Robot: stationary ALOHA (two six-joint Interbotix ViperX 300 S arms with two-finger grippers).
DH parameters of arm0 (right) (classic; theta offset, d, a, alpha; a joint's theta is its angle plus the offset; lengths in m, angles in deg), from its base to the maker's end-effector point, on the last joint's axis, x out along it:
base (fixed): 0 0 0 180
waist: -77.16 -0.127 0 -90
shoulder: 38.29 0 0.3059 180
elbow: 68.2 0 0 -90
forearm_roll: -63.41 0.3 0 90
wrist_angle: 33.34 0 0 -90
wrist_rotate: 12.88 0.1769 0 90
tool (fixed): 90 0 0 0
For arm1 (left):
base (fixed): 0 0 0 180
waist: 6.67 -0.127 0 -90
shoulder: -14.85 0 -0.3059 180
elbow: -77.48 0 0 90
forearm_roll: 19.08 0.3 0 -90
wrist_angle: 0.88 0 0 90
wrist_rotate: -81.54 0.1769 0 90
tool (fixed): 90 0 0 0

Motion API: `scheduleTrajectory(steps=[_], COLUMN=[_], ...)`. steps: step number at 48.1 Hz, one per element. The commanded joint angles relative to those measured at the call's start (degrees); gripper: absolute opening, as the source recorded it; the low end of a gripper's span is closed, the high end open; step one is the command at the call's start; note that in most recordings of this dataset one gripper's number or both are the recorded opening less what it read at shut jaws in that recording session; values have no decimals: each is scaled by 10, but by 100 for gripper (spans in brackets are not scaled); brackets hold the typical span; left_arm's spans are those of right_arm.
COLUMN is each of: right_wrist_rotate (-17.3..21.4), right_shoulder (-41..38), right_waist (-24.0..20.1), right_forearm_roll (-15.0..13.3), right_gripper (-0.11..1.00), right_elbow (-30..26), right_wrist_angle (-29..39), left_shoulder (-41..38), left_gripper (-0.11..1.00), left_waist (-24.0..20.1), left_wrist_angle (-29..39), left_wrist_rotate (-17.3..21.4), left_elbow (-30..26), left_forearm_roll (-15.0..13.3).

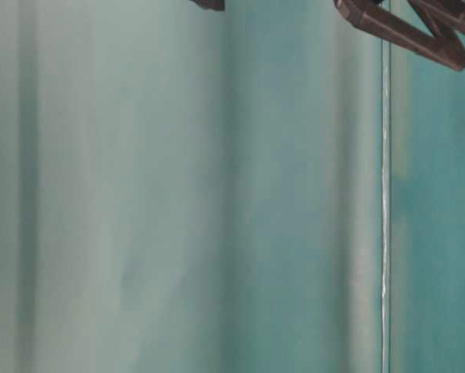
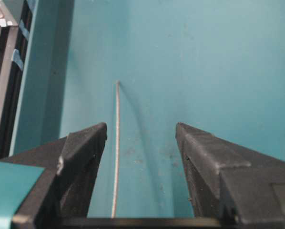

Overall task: Insert the wire through the hole in the metal fitting marked with a red label. (retake)
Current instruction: 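Close the right gripper on the grey wire beside the white clamp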

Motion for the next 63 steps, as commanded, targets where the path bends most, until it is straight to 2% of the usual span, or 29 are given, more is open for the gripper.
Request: scheduleTrajectory(steps=[1,41,63], right_wrist_rotate=[2,2,1], right_shoulder=[-1,-76,-79], right_waist=[-4,3,4], right_forearm_roll=[-1,0,0], right_gripper=[68,67,66], right_elbow=[-14,-48,-51], right_wrist_angle=[-3,-3,-6], left_shoulder=[3,2,2], left_gripper=[59,58,58], left_waist=[-2,-2,-2], left_wrist_angle=[-5,-6,-6], left_wrist_rotate=[1,3,3], left_elbow=[-10,-11,-11], left_forearm_roll=[-1,0,0])
